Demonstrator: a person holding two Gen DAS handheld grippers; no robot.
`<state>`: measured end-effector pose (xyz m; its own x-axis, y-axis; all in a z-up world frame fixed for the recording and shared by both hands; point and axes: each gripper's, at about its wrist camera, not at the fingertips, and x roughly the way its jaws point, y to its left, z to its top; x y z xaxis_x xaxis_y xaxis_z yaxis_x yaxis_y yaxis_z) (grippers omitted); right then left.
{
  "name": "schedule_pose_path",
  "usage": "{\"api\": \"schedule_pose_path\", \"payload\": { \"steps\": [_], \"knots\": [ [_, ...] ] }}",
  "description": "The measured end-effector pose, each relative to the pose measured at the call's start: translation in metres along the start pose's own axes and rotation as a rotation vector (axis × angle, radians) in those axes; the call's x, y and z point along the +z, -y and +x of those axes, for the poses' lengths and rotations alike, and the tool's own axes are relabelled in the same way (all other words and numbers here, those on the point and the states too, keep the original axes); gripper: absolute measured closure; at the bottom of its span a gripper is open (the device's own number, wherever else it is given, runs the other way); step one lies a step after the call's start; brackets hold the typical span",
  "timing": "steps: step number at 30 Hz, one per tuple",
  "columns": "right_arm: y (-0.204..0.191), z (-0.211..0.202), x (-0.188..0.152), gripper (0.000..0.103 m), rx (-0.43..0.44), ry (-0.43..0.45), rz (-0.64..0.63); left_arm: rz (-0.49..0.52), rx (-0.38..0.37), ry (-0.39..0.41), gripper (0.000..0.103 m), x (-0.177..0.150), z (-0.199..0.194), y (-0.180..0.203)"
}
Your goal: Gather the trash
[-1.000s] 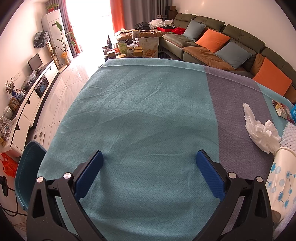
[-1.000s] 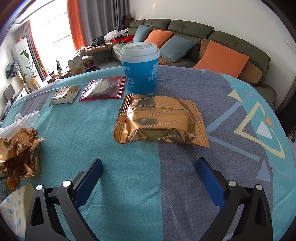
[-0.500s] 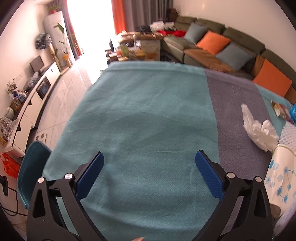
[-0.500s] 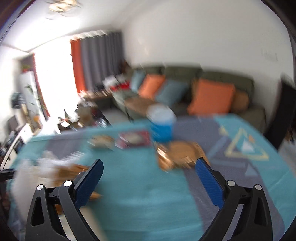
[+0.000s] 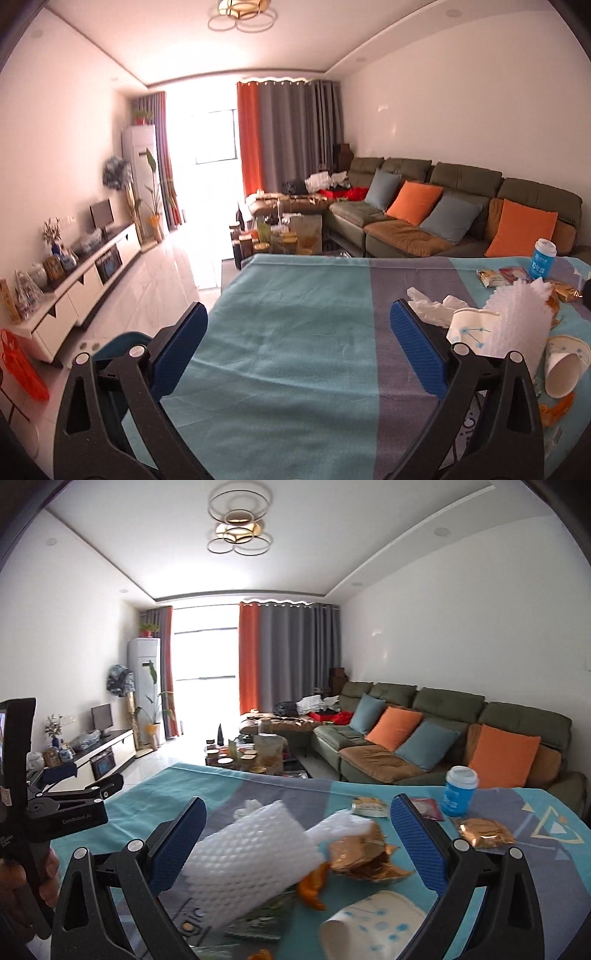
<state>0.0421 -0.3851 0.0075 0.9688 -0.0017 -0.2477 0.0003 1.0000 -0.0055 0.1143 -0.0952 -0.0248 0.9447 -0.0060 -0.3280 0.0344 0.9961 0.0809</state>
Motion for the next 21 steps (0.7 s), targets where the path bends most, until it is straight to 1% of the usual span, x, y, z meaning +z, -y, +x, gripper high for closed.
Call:
{"api": "schedule_pose_path", "payload": {
  "steps": [2,8,12,15,21],
  "knots": [
    [-0.006,-0.001,0.000,0.006,0.011,0.009,-0.006,0.006,0.001,0.038,0.006,-0.001,-0.015,0.004],
    [-0.019,-0.017,-0.002,0.006,-0.013,0.066,-0.027,0.018,0.017,0.130,0.006,0.002,-0.053,0.010],
    [-0.022,-0.017,-0.004,0.006,-0.020,0.063,-0.036,-0.011,0.000,0.135,0.006,-0.001,-0.062,0.003],
    [-0.023,-0.019,-0.007,0.006,-0.019,0.062,-0.024,-0.021,0.007,0.159,0.006,-0.005,-0.069,-0.001],
    [-0.027,-0.019,-0.008,0.006,-0.018,0.062,-0.029,-0.036,0.004,0.178,0.006,-0.005,-0.077,-0.005]
  ]
}}
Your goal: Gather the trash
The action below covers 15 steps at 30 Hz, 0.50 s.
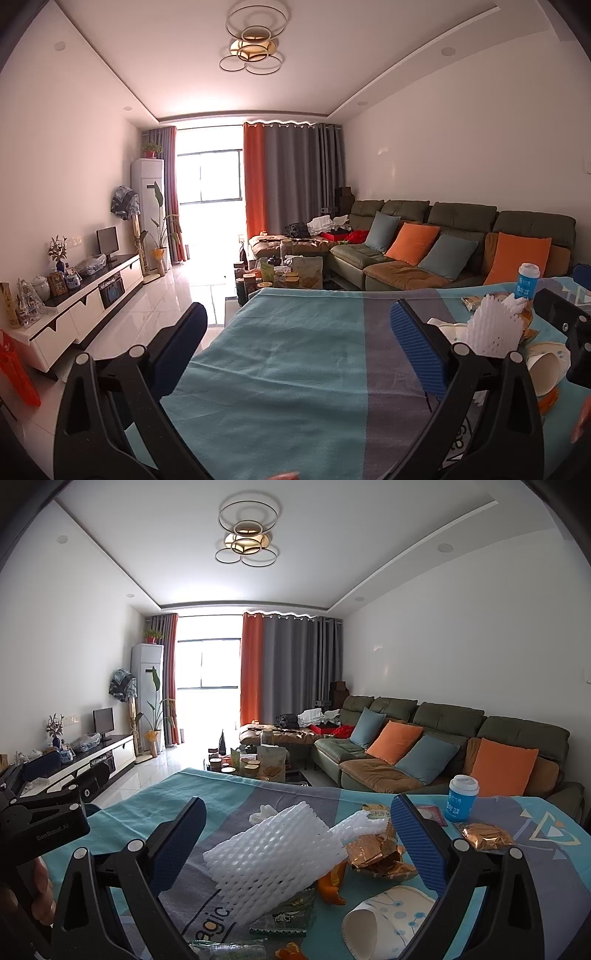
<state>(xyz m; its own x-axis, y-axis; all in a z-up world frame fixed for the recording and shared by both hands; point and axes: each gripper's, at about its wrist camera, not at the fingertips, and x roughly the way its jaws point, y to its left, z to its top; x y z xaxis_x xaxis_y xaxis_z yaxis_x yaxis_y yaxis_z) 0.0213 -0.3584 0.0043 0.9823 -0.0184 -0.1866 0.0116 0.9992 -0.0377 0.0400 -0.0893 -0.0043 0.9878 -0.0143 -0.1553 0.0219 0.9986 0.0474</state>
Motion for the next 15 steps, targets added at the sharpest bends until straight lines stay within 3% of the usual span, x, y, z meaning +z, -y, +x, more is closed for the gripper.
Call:
{"api": "schedule_pose_path", "payload": {
  "steps": [15],
  "knots": [
    [-0.0026,-0.0053,0.0016,0.006,0.004,0.015,0.007,-0.018,0.015,0.024,0.006,0.0012,-0.0101,-0.0094]
  ]
}}
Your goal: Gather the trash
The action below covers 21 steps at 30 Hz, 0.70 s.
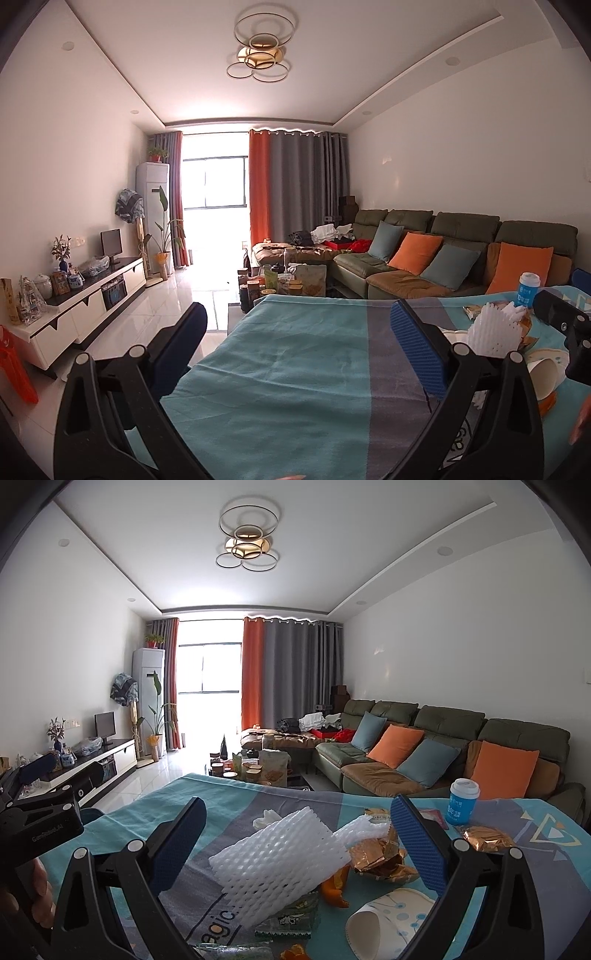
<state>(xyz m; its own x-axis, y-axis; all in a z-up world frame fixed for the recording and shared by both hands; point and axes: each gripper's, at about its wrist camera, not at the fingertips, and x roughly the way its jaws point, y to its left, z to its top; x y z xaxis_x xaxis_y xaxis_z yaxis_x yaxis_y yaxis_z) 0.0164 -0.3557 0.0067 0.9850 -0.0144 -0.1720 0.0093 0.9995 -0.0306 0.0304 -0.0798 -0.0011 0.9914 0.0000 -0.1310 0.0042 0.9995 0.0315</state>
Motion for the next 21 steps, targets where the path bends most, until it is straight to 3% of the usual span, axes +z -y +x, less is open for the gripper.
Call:
{"api": "schedule_pose_path", "payload": {
  "steps": [21],
  "knots": [
    [0.0011,-0.0026,-0.0005,0.006,-0.013,0.009,0.005,-0.003,0.006,0.008,0.006,0.0033,-0.0018,-0.0002]
  ]
}}
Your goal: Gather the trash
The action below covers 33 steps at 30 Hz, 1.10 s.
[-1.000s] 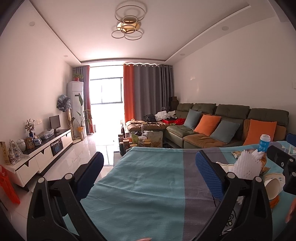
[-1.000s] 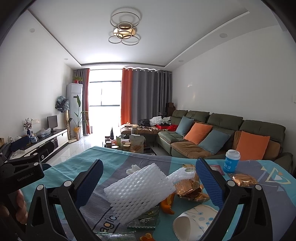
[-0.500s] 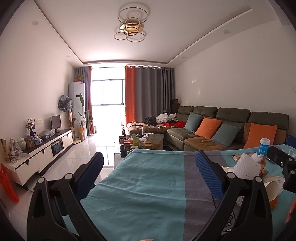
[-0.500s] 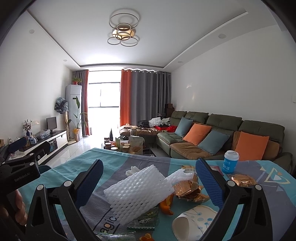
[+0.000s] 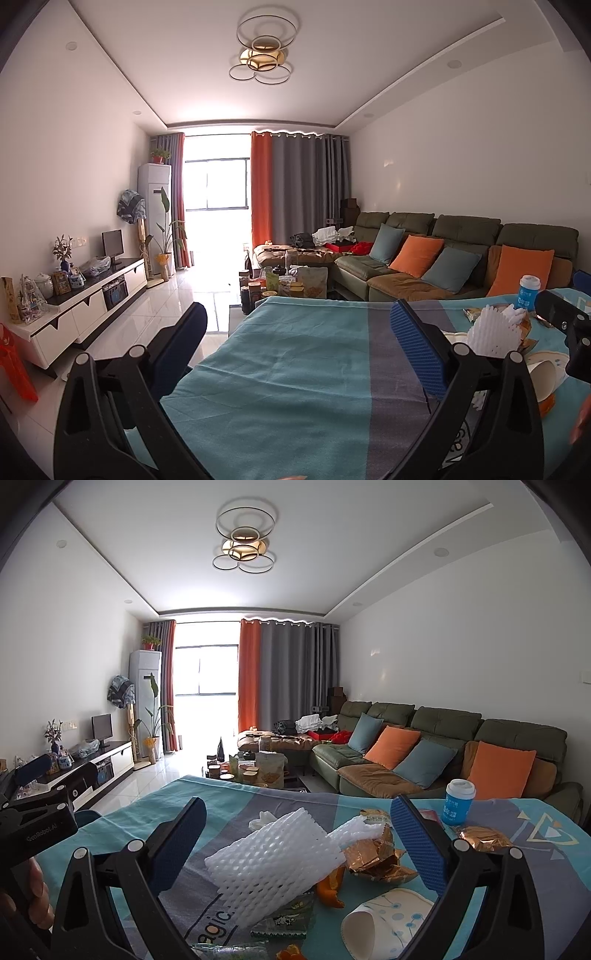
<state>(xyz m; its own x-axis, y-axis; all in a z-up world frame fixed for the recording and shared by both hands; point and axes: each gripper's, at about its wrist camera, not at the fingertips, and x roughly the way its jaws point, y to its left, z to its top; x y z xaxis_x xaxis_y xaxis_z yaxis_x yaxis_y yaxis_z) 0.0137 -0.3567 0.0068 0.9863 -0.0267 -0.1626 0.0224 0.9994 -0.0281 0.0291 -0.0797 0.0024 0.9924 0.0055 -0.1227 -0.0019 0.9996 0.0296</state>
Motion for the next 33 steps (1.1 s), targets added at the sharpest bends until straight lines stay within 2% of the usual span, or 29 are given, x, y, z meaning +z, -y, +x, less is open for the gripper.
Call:
{"api": "schedule_pose_path", "payload": {
  "steps": [27,33],
  "knots": [
    [0.0008,0.0000,-0.0027,0.006,0.004,-0.006,0.010,0.005,-0.002,-0.005,0.006,-0.0005,-0.0004,0.0032],
    [-0.0005,0.0006,-0.0044,0.006,0.000,-0.012,0.011,0.032,-0.009,0.026,0.006,-0.0011,-0.0020,0.0078]
  ]
}}
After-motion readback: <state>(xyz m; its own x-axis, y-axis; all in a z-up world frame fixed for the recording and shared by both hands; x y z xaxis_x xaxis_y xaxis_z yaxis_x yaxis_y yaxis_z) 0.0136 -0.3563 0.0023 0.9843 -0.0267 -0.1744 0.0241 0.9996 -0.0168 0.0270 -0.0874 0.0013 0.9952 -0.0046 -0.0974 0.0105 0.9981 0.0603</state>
